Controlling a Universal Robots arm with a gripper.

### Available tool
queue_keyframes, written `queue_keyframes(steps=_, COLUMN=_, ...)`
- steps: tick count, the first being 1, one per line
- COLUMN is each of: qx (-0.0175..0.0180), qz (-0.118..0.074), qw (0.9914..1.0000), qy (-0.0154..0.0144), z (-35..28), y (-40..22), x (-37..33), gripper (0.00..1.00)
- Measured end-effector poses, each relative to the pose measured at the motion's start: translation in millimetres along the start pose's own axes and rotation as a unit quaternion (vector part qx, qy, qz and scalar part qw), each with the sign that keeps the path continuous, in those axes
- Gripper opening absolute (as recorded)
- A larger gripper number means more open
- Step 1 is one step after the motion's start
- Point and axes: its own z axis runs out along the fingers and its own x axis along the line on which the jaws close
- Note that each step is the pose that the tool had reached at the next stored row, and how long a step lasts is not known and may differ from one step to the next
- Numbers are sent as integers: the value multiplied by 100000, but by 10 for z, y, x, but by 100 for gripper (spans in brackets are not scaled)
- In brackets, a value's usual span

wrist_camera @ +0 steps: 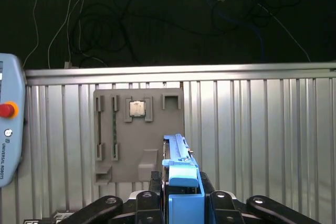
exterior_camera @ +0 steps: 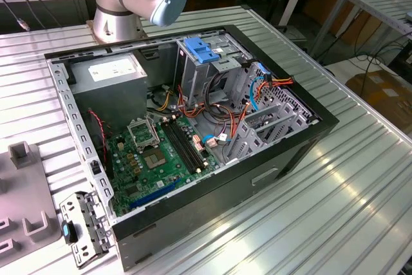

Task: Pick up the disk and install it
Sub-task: 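Pick up the disk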

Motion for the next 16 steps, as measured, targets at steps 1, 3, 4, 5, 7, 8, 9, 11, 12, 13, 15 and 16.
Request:
queue_keyframes(steps=1, qx=0, qz=-2, qw=100000, qy=-2, z=0, y=-20, x=0, gripper=37)
queue_keyframes(steps=3, qx=0, qz=-4, qw=100000, qy=-3, z=0, y=-47, x=-1, gripper=37)
queue_keyframes(steps=4, qx=-4, qz=-2, qw=100000, qy=1, z=0, y=-64, x=-2, gripper=37)
queue_keyframes(steps=5, qx=2, qz=-3, qw=100000, qy=-1, z=0, y=-77, x=-2, gripper=37)
queue_keyframes(steps=7, qx=-4, qz=-3, qw=100000, qy=0, z=0, y=-101, x=-3, gripper=37)
queue_keyframes(steps=8, qx=0, qz=-2, qw=100000, qy=-3, z=1, y=-113, x=-3, gripper=37)
queue_keyframes(steps=9, qx=-2, qz=-2, qw=100000, qy=-1, z=0, y=-128, x=-4, gripper=37)
queue_keyframes(steps=11, qx=-4, qz=-5, qw=100000, qy=-1, z=1, y=-154, x=-4, gripper=37)
queue_keyframes(steps=12, qx=-6, qz=-4, qw=100000, qy=1, z=0, y=-168, x=-5, gripper=37)
queue_keyframes(steps=13, qx=-5, qz=-3, qw=100000, qy=-1, z=0, y=-182, x=-5, gripper=37)
queue_keyframes(steps=15, qx=-6, qz=-4, qw=100000, qy=-1, z=1, y=-210, x=-6, gripper=37)
queue_keyframes(steps=16, qx=-8, qz=-4, qw=100000, qy=1, z=0, y=-221, x=-6, gripper=37)
